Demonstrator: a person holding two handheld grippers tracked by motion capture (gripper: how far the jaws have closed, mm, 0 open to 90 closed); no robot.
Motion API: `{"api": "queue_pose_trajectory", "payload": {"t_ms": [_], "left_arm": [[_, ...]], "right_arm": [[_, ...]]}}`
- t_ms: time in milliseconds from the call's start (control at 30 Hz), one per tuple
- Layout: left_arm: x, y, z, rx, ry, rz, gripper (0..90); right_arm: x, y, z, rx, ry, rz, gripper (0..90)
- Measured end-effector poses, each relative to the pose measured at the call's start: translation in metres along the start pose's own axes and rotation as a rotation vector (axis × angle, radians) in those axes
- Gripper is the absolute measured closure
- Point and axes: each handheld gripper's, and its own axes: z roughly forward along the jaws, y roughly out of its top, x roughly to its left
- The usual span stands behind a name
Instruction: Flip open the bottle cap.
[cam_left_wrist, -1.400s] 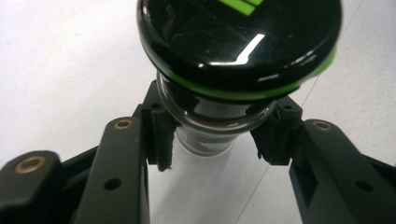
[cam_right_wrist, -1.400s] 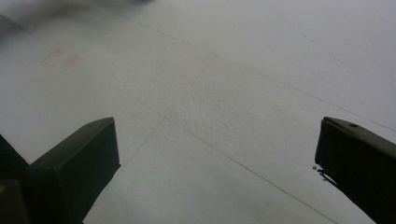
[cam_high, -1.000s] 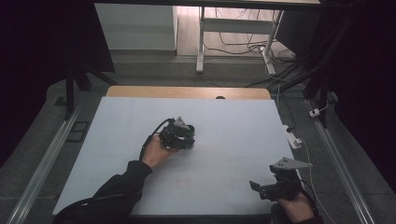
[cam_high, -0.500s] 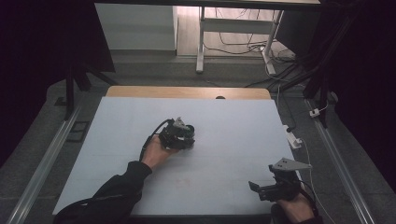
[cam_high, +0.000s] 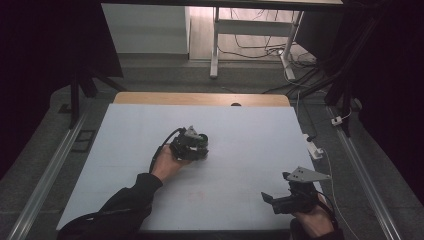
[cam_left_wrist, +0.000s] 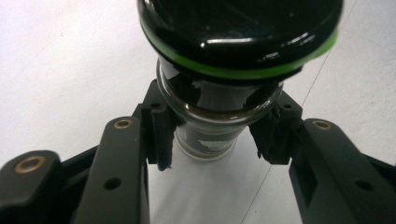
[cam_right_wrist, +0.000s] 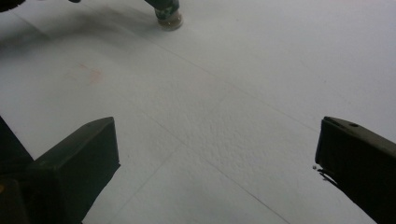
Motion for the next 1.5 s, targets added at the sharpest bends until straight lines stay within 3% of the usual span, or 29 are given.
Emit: {"api": "queue_pose_trajectory", "payload": {"t_ms": [433, 633, 867, 1100, 1500], "left_arm": [[-0.001, 0.000, 0.000, 0.003, 0.009, -0.009, 53.7], [-0.001, 0.000, 0.000, 0.004, 0.008, -0.007, 53.7], [-0.001, 0.000, 0.000, 0.003, 0.006, -0.007, 53.7], [0.000, 0.000, 0.000, 0.006, 0.002, -0.007, 53.7], [0.000, 0.000, 0.001, 0.007, -0.001, -0.009, 53.6]], "right_arm": [[0.015, 0.022, 0.016, -0.014, 0.073, -0.082, 0.0], [0.021, 0.030, 0.026, -0.021, 0.144, -0.064, 0.0], [0.024, 0.039, 0.036, -0.047, 0.195, -0.054, 0.0], [0.027, 0.049, 0.051, -0.035, 0.181, -0.041, 0.0], [0.029, 0.065, 0.081, 0.002, 0.217, -0.040, 0.0]]}}
